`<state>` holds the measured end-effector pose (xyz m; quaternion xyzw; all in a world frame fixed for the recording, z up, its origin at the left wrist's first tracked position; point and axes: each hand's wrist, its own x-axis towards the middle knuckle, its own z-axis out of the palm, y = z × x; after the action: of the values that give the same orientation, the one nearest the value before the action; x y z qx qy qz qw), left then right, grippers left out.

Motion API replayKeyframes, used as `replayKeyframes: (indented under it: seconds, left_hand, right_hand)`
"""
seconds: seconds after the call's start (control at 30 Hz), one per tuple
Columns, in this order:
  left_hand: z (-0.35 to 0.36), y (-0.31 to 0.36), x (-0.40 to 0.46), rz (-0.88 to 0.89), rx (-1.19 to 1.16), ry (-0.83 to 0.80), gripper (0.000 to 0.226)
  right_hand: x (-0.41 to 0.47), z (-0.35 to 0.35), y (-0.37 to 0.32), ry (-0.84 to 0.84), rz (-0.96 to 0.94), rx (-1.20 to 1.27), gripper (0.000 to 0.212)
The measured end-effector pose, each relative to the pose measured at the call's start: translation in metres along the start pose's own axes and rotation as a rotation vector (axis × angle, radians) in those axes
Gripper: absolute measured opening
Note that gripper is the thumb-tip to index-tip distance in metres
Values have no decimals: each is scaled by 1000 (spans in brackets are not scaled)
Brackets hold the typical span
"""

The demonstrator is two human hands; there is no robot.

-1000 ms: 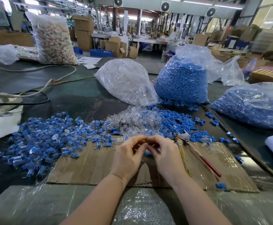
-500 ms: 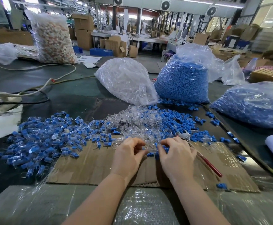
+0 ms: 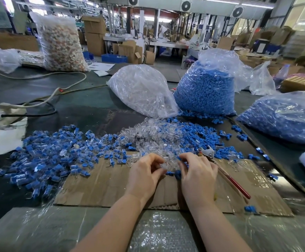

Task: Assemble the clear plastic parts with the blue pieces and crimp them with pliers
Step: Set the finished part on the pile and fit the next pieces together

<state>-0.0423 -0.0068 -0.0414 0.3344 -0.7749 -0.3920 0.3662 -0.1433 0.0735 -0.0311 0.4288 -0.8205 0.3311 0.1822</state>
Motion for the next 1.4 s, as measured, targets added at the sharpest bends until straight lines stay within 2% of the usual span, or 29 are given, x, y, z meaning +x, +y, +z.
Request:
replayKeyframes:
  seconds: [0.17,0.3,0.4,0.53,0.83,1.07,1.27,1.4]
  left_hand:
    - [-1,-2,3,-17,-82,5,35]
    - [-1,-6,4,-41,-166,0,39]
    - [-1,-7,5,-60,-197,-2,30]
    - [0,-6,6,-58,-180,-11,26]
    - [3,-9,7,-65,-204,-41,24]
    - [2,-7,4,28,-100,-103,27]
    - [-2,-1,4,-61,-239,-70,22]
    - [-3,1,4,-63,-227,-93,20]
  right_hand:
    - [-6,1,1,81,-121,188,16]
    - [-7,0,3,50,-111,270,19]
    - [-8,0,3,7,-52,294,12]
    - [-8,0,2,-36,-27,294,2]
    - [-9,2,1,-82,-33,182,9]
    - [-9,3,2,-93,-23,184,13]
    - [-9,0,1,-102,-62,268,7]
    - [-9,-2,1,-139,-105,285,16]
